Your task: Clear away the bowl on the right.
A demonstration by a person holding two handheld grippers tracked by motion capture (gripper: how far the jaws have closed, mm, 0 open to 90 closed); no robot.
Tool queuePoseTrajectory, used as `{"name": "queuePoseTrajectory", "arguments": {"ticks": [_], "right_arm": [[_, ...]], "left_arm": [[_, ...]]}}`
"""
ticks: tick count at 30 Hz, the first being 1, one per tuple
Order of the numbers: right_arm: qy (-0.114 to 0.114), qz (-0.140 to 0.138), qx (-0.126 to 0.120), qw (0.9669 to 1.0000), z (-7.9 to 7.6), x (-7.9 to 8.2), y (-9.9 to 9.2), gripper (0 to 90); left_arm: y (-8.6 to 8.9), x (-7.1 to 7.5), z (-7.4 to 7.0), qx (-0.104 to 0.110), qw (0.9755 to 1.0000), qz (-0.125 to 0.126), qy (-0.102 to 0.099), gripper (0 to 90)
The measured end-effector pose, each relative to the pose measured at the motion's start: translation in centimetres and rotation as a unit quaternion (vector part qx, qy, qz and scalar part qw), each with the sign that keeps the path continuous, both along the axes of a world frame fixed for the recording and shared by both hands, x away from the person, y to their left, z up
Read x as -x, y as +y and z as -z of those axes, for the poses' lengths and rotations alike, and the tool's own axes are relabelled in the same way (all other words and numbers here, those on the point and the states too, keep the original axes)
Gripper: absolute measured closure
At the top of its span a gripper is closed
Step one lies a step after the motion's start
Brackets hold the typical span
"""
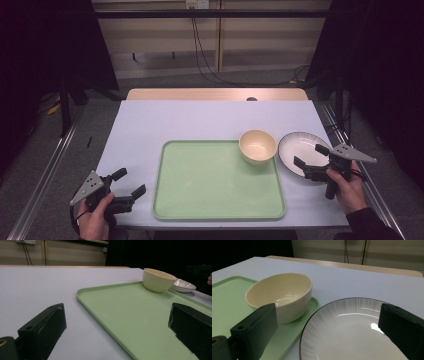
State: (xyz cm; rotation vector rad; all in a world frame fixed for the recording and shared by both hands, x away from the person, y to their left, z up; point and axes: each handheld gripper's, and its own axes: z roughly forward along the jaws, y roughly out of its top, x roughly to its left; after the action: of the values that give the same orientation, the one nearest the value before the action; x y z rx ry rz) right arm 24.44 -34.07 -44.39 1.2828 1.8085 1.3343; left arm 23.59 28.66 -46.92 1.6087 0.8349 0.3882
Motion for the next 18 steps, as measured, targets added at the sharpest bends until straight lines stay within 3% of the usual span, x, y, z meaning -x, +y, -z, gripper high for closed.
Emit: {"name": "queuePoseTrajectory", "arguments": {"ticks": [13,18], "right_arm": [[-0.008,0.001,0.001,1.0000,0.6,2.5,-0.3,1.7],[-0.010,-0.009,-0.002,0.9999,0.8,3.5,-0.4,1.8]], "left_arm": [[0.1,0.0,0.0,-0.003,1.0000,0.004,0.001,1.4],[0.1,0.2,0.0,0.002,1.0000,-0.006,0.002,1.4]]}}
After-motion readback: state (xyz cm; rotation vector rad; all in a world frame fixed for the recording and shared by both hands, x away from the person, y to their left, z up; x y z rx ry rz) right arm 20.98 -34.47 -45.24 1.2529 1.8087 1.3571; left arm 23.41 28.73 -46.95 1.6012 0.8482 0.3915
